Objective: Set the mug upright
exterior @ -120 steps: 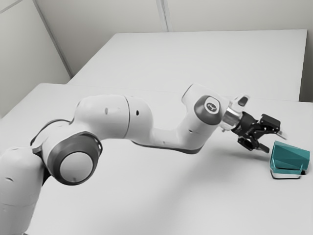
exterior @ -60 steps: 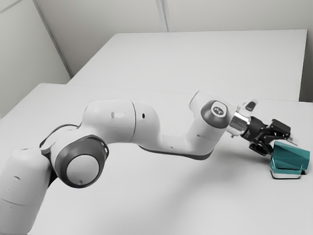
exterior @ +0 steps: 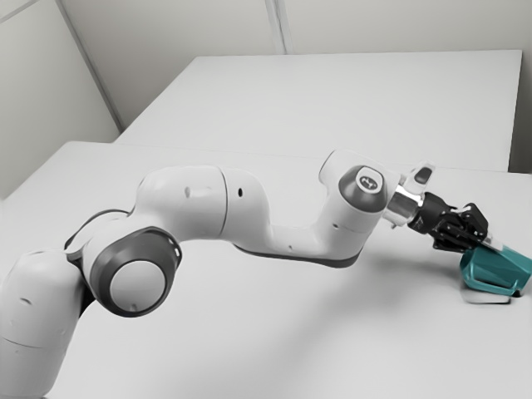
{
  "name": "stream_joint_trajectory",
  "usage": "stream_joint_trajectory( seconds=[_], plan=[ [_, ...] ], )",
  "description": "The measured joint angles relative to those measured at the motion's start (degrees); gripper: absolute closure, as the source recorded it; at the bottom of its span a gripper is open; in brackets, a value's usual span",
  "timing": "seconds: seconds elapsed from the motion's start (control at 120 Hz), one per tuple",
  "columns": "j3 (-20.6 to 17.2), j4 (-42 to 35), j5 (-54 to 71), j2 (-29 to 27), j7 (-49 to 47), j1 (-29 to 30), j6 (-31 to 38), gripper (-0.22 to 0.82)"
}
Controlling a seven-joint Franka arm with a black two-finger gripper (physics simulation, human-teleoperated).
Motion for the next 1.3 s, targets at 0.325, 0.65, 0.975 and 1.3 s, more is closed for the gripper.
stream_joint_trajectory(
  seconds=[0.325,0.65,0.975,1.3],
  plan=[
    [-1.0,-0.8,0.9,-2.6,2.8,2.4,0.4,0.76],
    [1.7,-17.0,16.1,-20.3,1.4,8.1,0.6,0.78],
    [2.4,-26.0,45.0,-31.7,-7.0,16.1,-5.4,0.78],
    [2.4,-34.8,60.9,-39.4,-16.0,21.7,-10.8,0.78]
  ],
)
